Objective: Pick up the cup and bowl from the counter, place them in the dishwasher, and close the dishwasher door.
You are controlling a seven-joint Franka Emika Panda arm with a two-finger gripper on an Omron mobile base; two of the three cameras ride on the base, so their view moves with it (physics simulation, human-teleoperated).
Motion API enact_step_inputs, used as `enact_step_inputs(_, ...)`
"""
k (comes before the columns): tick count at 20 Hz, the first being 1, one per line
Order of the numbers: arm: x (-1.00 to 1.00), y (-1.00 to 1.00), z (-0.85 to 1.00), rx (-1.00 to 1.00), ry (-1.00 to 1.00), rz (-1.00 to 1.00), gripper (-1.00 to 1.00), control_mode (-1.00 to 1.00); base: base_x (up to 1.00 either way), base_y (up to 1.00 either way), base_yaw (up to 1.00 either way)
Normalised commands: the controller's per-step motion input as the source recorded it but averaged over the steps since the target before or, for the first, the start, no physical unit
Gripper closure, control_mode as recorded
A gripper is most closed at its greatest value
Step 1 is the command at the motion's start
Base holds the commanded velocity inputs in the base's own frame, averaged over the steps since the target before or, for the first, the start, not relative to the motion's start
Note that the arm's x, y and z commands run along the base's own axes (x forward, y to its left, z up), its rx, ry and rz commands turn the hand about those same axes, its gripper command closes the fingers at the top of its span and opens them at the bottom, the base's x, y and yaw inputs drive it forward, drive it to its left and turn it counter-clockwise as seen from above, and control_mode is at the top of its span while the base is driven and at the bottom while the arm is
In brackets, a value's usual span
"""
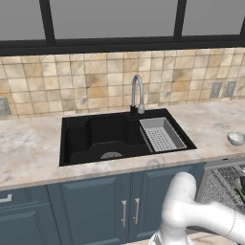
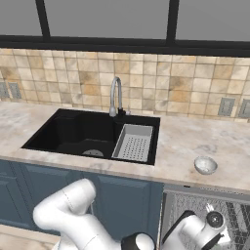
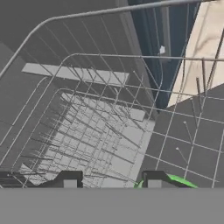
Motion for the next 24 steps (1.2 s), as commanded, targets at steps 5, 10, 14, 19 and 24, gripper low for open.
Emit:
enact_step_inputs(5,-0.07,-0.01,0.39,0.00,-0.03,0.00,-1.00,-1.00,0.00,0.00,0.00)
enact_step_inputs(10,-0.04,0.00,0.36,0.00,-0.01,0.03,-1.00,-1.00,0.00,0.00,0.00)
enact_step_inputs(14,-0.02,0.01,0.41,0.00,0.00,0.11,-1.00,-1.00,0.00,0.00,0.00)
enact_step_inputs(19,-0.31,0.04,0.41,0.00,0.00,0.16,-1.00,-1.00,0.00,0.00,0.00)
enact_step_inputs(24,-0.21,0.04,0.46,0.00,0.00,0.11,-1.00,-1.00,0.00,0.00,0.00)
